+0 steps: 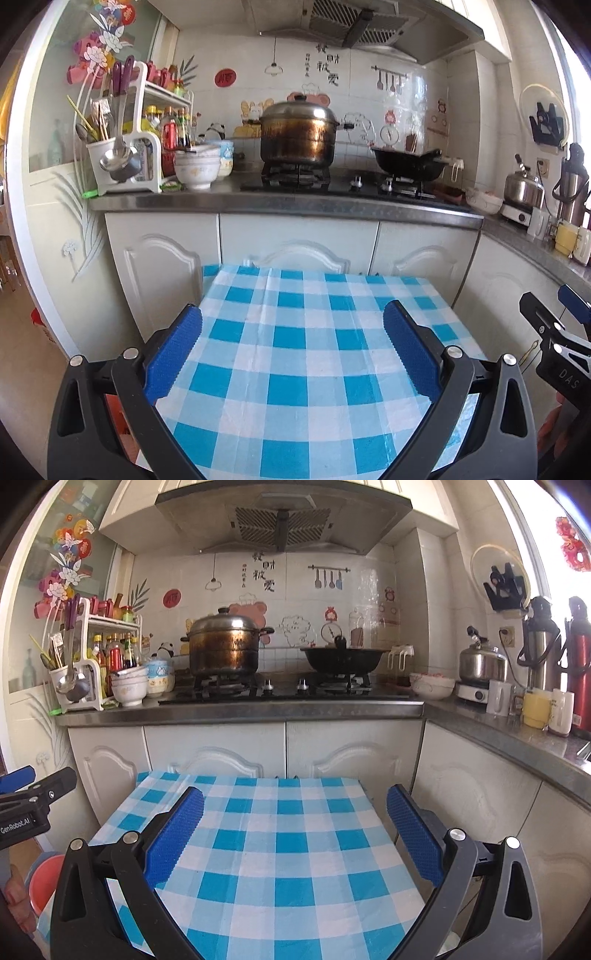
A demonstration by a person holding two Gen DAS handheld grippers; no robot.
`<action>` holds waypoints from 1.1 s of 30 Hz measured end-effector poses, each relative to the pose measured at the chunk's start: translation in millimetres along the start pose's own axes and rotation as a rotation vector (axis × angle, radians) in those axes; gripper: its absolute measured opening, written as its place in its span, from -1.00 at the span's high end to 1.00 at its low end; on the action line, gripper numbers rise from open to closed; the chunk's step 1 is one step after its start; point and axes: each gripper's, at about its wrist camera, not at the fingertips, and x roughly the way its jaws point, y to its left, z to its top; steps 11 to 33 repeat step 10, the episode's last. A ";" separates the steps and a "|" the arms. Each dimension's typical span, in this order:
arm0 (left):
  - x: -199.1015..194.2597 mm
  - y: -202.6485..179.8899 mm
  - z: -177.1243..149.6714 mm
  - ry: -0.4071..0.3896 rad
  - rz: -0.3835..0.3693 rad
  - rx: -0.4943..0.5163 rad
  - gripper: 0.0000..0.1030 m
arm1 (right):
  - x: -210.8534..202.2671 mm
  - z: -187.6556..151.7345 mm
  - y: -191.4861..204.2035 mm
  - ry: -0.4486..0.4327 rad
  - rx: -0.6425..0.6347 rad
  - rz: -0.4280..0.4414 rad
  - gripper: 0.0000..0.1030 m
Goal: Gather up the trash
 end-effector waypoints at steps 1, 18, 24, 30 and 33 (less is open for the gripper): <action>14.0 -1.7 -8.4 0.043 0.003 0.008 -0.92 | 12.5 -5.2 -1.3 0.038 0.003 0.010 -0.91; 130.6 -11.8 -79.1 0.337 0.072 0.017 -0.92 | 135.2 -89.1 -10.5 0.450 0.055 0.034 -0.91; 130.6 -11.8 -79.1 0.337 0.072 0.017 -0.92 | 135.2 -89.1 -10.5 0.450 0.055 0.034 -0.91; 130.6 -11.8 -79.1 0.337 0.072 0.017 -0.92 | 135.2 -89.1 -10.5 0.450 0.055 0.034 -0.91; 130.6 -11.8 -79.1 0.337 0.072 0.017 -0.92 | 135.2 -89.1 -10.5 0.450 0.055 0.034 -0.91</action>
